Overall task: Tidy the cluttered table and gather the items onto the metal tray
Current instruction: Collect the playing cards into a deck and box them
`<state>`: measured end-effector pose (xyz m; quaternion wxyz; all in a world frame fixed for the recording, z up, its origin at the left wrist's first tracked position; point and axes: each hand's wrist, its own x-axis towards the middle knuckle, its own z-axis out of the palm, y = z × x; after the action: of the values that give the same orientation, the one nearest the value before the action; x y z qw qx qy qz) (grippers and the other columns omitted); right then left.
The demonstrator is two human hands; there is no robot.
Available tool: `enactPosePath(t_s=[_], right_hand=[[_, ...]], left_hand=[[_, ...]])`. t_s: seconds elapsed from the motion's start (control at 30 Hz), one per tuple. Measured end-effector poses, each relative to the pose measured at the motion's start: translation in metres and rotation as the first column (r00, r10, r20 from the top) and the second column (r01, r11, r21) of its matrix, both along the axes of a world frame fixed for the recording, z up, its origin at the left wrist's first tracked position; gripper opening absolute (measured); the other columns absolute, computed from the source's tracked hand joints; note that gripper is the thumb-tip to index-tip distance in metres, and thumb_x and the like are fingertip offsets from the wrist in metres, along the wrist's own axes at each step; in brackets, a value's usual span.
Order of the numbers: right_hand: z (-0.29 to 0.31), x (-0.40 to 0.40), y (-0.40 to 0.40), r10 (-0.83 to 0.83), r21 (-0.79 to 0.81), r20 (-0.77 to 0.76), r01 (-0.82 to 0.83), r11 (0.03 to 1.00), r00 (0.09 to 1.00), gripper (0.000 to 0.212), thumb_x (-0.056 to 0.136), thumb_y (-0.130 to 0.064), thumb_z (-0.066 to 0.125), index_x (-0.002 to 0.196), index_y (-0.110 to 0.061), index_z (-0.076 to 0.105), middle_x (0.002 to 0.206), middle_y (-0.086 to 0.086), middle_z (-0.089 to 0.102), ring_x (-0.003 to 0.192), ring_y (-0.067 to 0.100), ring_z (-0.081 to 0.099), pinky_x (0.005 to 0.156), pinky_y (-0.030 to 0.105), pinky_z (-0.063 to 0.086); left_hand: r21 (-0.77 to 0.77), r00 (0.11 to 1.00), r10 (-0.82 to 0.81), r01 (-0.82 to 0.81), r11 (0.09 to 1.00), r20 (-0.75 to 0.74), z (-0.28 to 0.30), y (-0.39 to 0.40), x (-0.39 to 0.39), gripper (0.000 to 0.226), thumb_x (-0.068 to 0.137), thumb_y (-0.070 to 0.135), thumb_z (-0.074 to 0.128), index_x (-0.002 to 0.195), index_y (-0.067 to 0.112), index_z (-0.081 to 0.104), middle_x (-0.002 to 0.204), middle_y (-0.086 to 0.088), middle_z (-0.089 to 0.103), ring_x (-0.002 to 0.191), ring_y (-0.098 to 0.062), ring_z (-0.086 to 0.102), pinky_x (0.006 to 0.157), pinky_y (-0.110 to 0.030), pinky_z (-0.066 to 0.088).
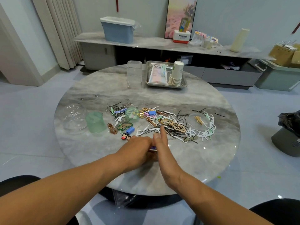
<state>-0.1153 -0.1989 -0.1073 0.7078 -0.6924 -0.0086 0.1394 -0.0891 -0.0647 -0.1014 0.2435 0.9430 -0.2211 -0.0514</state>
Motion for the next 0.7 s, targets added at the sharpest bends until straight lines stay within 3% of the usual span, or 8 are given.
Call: enactPosePath(t_s=[0.07,0.13,0.2,0.27,0.37,0.43,0.53,0.7], right_hand=[[0.006,0.007,-0.001,-0.107,0.032,0.041,0.106,0.994,0.993,0.056,0.106,-0.053,0.038,0.157,-0.049,0.015,0.153,-0.028,0.030,0.131,-0.015,0.038,0.110,0.019,0.030],[0.016,0.017,-0.006,-0.288,0.083,0.062,0.283,0.956,0.956,0.049,0.107,-0.045,0.040,0.155,-0.043,0.028,0.144,-0.024,0.040,0.114,-0.030,0.041,0.095,0.006,0.033],[0.023,0.024,-0.010,-0.349,0.096,0.057,0.343,0.934,0.935,0.050,0.105,-0.045,0.047,0.152,-0.040,0.032,0.126,-0.027,0.050,0.088,-0.039,0.045,0.075,0.000,0.038],[0.021,0.021,-0.010,-0.304,0.103,0.018,0.300,0.948,0.953,0.047,0.103,-0.041,0.053,0.146,-0.041,0.034,0.113,-0.029,0.052,0.078,-0.034,0.052,0.061,-0.002,0.042],[0.013,0.014,-0.007,-0.219,0.018,-0.010,0.219,0.976,0.976,0.020,0.101,-0.030,0.058,0.121,-0.032,0.059,0.100,-0.015,0.072,0.082,-0.014,0.066,0.061,0.003,0.046],[0.009,0.013,-0.008,-0.220,-0.007,-0.009,0.220,0.976,0.976,0.010,0.100,-0.023,0.060,0.107,-0.024,0.067,0.092,-0.009,0.076,0.084,0.000,0.071,0.064,0.010,0.050],[0.009,0.010,-0.009,-0.195,-0.001,-0.043,0.195,0.981,0.980,0.013,0.097,-0.019,0.062,0.108,-0.022,0.069,0.095,-0.003,0.077,0.091,0.010,0.074,0.077,0.024,0.058],[0.010,0.015,-0.005,-0.215,-0.025,-0.113,0.214,0.977,0.970,0.016,0.095,-0.015,0.056,0.105,-0.015,0.069,0.100,0.012,0.075,0.088,0.017,0.073,0.080,0.034,0.059]], left_hand=[[-0.222,0.994,0.101,-0.106,0.969,-0.034,-0.001,-0.001,0.001,0.005,0.090,0.034,0.068,0.093,0.036,0.065,0.086,0.012,0.070,0.080,-0.006,0.063,0.072,-0.031,0.049],[-0.546,0.966,0.169,-0.251,0.799,-0.197,0.001,-0.005,0.001,0.020,0.086,0.029,0.076,0.079,0.039,0.061,0.072,0.016,0.063,0.069,-0.002,0.058,0.067,-0.023,0.048],[-0.732,0.925,0.134,-0.365,0.575,-0.357,0.004,-0.010,0.002,0.015,0.083,0.025,0.078,0.084,0.031,0.065,0.081,0.005,0.071,0.080,-0.017,0.068,0.078,-0.035,0.058],[-0.776,0.904,0.109,-0.413,0.476,-0.414,0.004,-0.014,-0.001,0.017,0.084,0.021,0.077,0.097,0.020,0.067,0.097,-0.011,0.075,0.095,-0.031,0.072,0.086,-0.046,0.059],[-0.755,0.874,0.083,-0.459,0.469,-0.480,0.001,-0.018,-0.004,0.017,0.094,0.008,0.069,0.109,0.015,0.063,0.105,-0.014,0.075,0.103,-0.036,0.070,0.094,-0.052,0.056],[-0.739,0.861,0.040,-0.459,0.494,-0.507,0.000,-0.020,-0.007,0.024,0.097,0.006,0.065,0.119,0.014,0.061,0.111,-0.010,0.075,0.107,-0.028,0.071,0.090,-0.042,0.058],[-0.723,0.852,-0.005,-0.442,0.531,-0.524,0.001,-0.022,-0.011,0.040,0.096,-0.006,0.057,0.128,0.018,0.055,0.113,-0.004,0.074,0.105,-0.016,0.072,0.078,-0.023,0.057],[-0.674,0.849,0.007,-0.424,0.605,-0.528,0.002,-0.019,-0.013,0.059,0.092,-0.013,0.052,0.135,0.026,0.043,0.116,-0.005,0.072,0.101,-0.008,0.071,0.078,-0.019,0.054]])
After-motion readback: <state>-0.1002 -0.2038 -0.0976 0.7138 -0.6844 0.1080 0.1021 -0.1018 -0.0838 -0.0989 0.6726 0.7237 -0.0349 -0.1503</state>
